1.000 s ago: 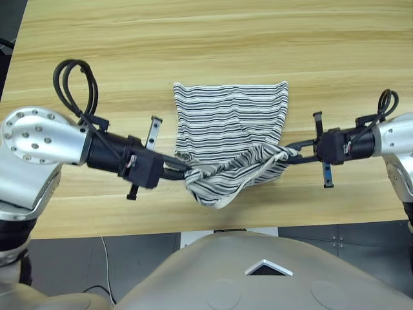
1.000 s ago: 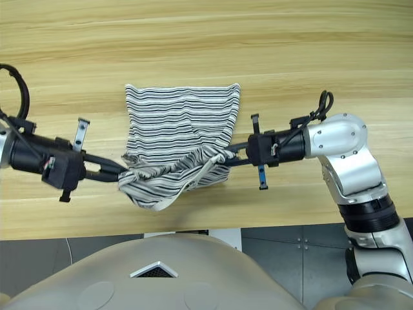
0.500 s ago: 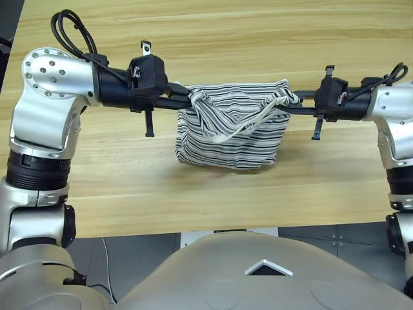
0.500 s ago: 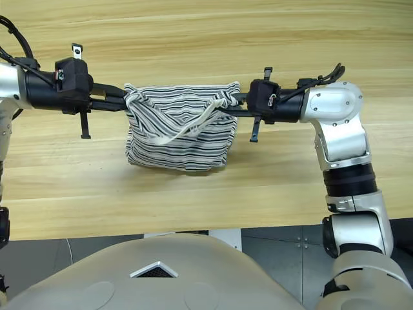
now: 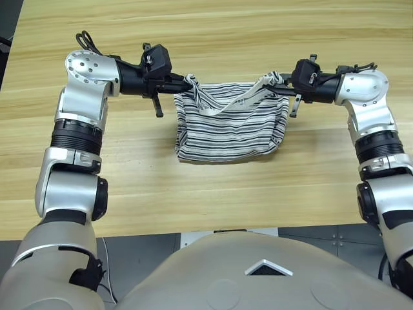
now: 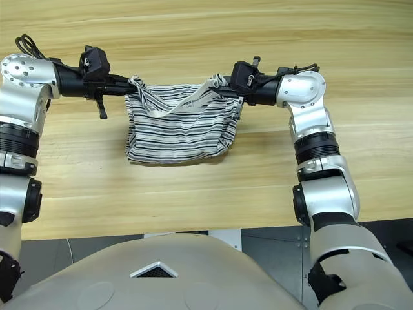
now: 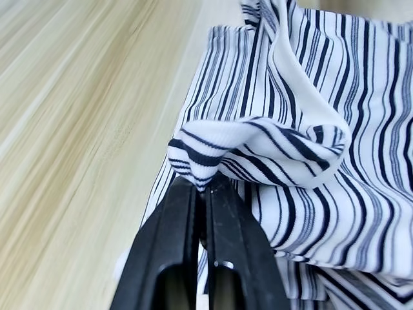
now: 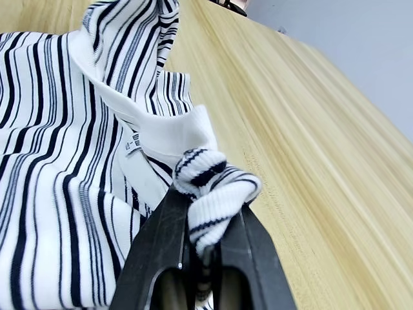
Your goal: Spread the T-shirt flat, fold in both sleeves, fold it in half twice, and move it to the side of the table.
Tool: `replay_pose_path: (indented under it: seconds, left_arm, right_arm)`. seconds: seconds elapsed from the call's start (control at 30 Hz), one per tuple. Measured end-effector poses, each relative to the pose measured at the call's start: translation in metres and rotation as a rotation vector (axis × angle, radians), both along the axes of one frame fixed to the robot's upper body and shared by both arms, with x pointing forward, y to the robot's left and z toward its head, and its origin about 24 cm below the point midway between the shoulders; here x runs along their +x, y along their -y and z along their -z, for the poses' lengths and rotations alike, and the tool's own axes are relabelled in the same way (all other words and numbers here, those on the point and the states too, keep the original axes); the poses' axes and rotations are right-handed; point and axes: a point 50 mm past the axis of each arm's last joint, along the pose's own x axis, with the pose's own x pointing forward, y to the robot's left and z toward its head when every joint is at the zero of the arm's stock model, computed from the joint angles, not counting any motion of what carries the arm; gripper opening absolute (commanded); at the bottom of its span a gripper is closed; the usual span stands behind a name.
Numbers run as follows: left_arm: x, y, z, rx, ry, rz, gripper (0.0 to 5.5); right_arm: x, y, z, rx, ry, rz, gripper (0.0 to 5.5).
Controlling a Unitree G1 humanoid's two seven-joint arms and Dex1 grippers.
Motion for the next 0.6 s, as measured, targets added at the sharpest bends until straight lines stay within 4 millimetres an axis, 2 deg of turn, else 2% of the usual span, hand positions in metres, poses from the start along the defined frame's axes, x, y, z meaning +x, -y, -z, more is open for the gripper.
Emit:
replay_pose_path:
  seconds: [0.27,0.47,0.6]
  left_arm:
    - [0.013,-0.013,0.017,0.019,-0.036,-0.139,0.11]
    - [0.011,-0.004,0.031,0.008,-0.082,-0.137,1.02]
    - [0.011,-0.007,0.037,0.012,-0.088,-0.193,1.68]
  right_arm:
    - [0.005,0.003,0.026,-0.075,-0.050,0.088,0.10]
    - [0.006,-0.002,0.031,-0.069,-0.055,0.103,1.24]
    - [0.010,0.000,0.030,-0.032,-0.041,0.178,2.04]
